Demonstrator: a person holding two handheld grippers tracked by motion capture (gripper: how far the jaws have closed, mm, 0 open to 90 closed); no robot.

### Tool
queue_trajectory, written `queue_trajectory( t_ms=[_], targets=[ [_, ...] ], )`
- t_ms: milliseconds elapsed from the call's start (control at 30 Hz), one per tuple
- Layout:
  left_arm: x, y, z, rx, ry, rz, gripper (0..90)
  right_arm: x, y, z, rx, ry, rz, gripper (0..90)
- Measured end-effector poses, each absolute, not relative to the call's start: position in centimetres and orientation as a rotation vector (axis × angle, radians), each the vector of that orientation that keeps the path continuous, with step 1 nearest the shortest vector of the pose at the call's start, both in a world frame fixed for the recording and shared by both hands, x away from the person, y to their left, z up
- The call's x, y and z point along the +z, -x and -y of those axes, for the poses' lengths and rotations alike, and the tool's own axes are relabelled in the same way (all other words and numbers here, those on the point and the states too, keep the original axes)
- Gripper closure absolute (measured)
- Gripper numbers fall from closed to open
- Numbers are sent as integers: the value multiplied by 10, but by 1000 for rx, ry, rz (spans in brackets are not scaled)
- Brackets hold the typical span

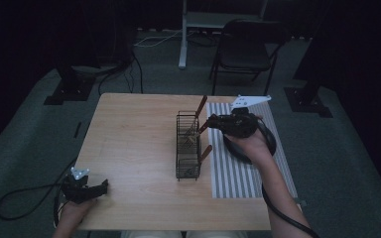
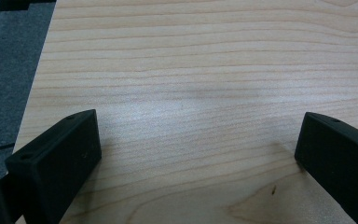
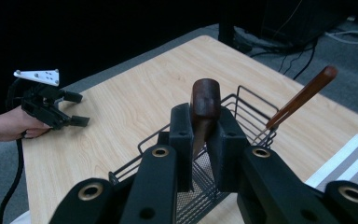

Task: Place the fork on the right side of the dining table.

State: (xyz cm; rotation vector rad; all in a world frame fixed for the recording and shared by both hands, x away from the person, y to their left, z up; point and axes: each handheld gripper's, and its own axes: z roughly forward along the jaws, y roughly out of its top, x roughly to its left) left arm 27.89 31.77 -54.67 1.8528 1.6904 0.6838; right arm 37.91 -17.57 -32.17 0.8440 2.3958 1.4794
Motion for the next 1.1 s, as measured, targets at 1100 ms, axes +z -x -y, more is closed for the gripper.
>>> queue_trajectory(
  t_ms=[1100],
  targets=[
    [-547, -279, -318, 683, -1853, -1691, 7, -295, -349, 248, 1484, -976, -2193, 809]
  ],
)
